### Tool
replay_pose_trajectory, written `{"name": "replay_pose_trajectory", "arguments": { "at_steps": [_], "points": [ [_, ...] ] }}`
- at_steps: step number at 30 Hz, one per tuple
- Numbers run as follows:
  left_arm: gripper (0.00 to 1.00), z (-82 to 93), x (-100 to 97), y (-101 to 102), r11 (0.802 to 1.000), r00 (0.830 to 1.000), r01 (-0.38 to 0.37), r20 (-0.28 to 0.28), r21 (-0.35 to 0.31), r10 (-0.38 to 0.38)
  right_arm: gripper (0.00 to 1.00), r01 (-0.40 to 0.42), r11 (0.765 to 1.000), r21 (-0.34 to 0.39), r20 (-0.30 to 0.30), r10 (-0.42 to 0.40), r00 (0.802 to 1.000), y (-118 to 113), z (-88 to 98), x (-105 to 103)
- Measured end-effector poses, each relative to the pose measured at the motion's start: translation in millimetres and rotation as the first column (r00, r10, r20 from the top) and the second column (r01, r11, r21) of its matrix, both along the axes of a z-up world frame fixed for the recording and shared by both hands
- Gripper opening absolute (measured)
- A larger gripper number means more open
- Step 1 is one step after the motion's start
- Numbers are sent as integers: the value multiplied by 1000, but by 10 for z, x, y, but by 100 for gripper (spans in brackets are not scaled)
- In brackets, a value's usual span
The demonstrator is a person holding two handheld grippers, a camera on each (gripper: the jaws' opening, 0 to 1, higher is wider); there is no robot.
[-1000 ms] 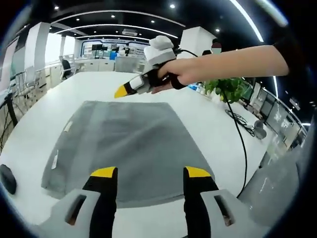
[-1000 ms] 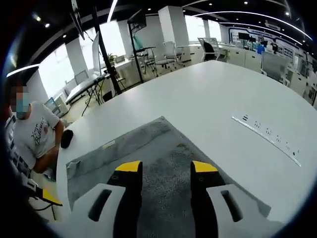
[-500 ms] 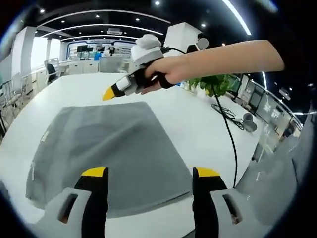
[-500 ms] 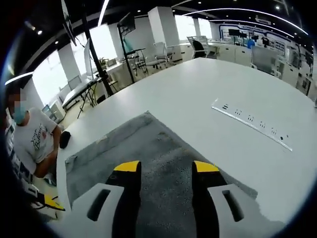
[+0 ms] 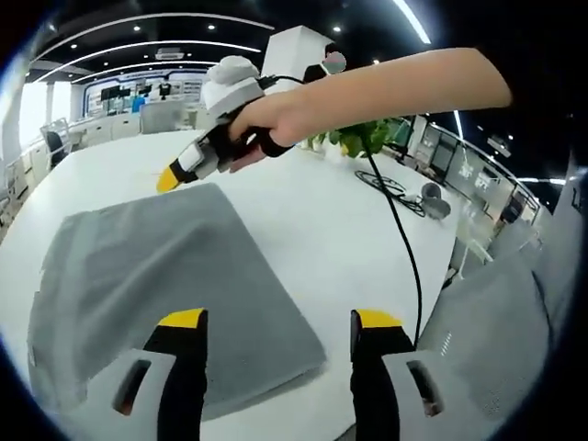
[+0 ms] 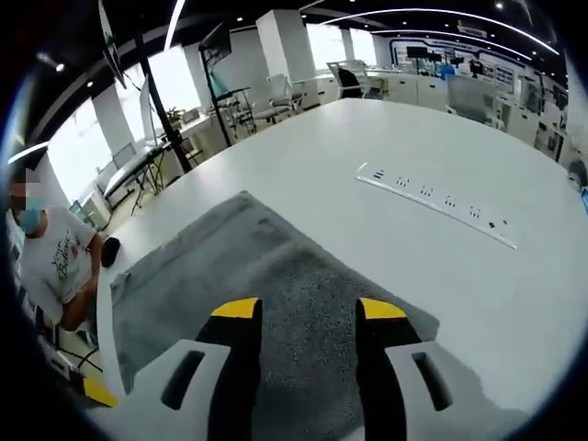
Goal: Fold the towel on the table until its edges align and the towel forms a compact rectangular stack.
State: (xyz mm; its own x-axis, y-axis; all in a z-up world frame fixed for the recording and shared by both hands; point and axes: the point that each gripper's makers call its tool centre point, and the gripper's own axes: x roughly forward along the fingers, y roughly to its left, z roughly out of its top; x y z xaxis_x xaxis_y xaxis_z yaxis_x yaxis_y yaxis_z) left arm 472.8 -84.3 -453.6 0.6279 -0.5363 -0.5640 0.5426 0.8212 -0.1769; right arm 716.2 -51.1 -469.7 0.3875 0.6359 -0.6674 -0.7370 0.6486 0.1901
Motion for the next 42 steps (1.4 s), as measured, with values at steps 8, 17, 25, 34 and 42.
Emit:
{"name": "replay_pose_trajectory", "arguments": {
  "at_steps": [8,17,25,34,42],
  "points": [
    [64,-40,-38,-45,1000,1000,26,-14,17,-26,38,49,999,-9,1,-49,999,-245,-30,27],
    [62,-41,6,-42,999,999,30,-12,11,-30,36,88,995,-47,-2,-88,996,-458,-150,48],
    [50,-156,-70,-114,997,996,71,-55,12,-71,34,117,991,-60,-11,-118,993,-582,-244,126],
    [34,-242,-120,-179,995,992,103,-69,-4,-103,33,134,987,-93,-36,-138,990,-655,-383,94],
    [27,-285,-113,-198,989,986,148,-75,13,-147,28,104,987,-122,-32,-109,994,-669,-450,56]
  ]
}}
